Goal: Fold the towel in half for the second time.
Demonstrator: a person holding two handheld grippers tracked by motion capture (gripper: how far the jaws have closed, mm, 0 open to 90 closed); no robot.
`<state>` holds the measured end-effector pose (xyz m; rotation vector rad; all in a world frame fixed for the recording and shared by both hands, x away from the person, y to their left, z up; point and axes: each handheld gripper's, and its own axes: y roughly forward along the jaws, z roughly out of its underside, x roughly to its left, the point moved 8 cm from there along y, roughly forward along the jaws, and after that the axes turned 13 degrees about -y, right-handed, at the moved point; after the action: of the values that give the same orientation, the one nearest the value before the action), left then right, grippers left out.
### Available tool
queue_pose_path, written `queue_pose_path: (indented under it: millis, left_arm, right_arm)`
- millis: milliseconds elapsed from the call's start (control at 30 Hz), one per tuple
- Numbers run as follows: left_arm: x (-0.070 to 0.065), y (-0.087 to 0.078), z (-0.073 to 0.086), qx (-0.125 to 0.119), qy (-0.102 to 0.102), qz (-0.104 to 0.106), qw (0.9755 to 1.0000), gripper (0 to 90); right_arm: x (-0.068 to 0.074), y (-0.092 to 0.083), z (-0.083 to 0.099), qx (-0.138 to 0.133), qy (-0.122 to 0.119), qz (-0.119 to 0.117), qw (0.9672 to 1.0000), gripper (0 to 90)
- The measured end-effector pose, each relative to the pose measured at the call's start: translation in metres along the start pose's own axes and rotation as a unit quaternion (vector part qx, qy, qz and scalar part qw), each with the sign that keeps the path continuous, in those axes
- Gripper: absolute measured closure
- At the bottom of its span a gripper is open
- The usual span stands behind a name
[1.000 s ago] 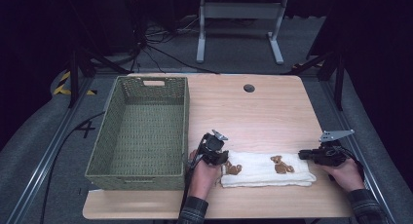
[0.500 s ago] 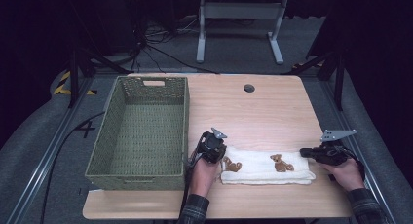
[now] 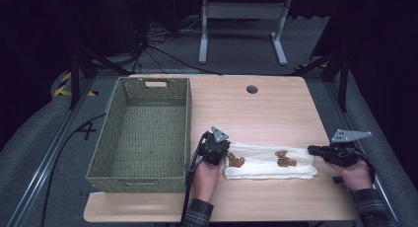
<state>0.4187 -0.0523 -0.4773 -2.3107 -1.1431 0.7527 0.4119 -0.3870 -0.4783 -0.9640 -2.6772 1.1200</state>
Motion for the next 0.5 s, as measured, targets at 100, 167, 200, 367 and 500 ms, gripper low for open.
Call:
queue_pose_path:
  millis: [100,167,200,367,500]
  left_arm:
    - [-0.004,-0.007,0.006,-0.005,0.007,-0.002,1.0,86.7]
    - [-0.007,-0.012,0.009,-0.006,0.009,-0.001,0.9999,86.7]
    - [-0.008,-0.014,0.011,-0.005,0.008,-0.001,1.0,86.7]
    - [-0.015,-0.017,0.025,0.013,0.009,-0.004,0.9999,86.6]
    - [-0.019,-0.018,0.038,0.028,0.008,-0.015,0.9995,86.6]
  right_arm:
    - [0.008,-0.007,0.002,-0.005,-0.003,-0.001,1.0,85.7]
    - [0.014,-0.011,0.002,-0.004,-0.009,0.002,0.9999,85.6]
    - [0.017,-0.013,0.003,-0.001,-0.011,0.002,0.9999,85.5]
    - [0.029,-0.016,0.01,0.01,-0.021,0.0,0.9997,85.2]
    - [0.035,-0.017,0.014,0.014,-0.02,-0.005,0.9997,84.7]
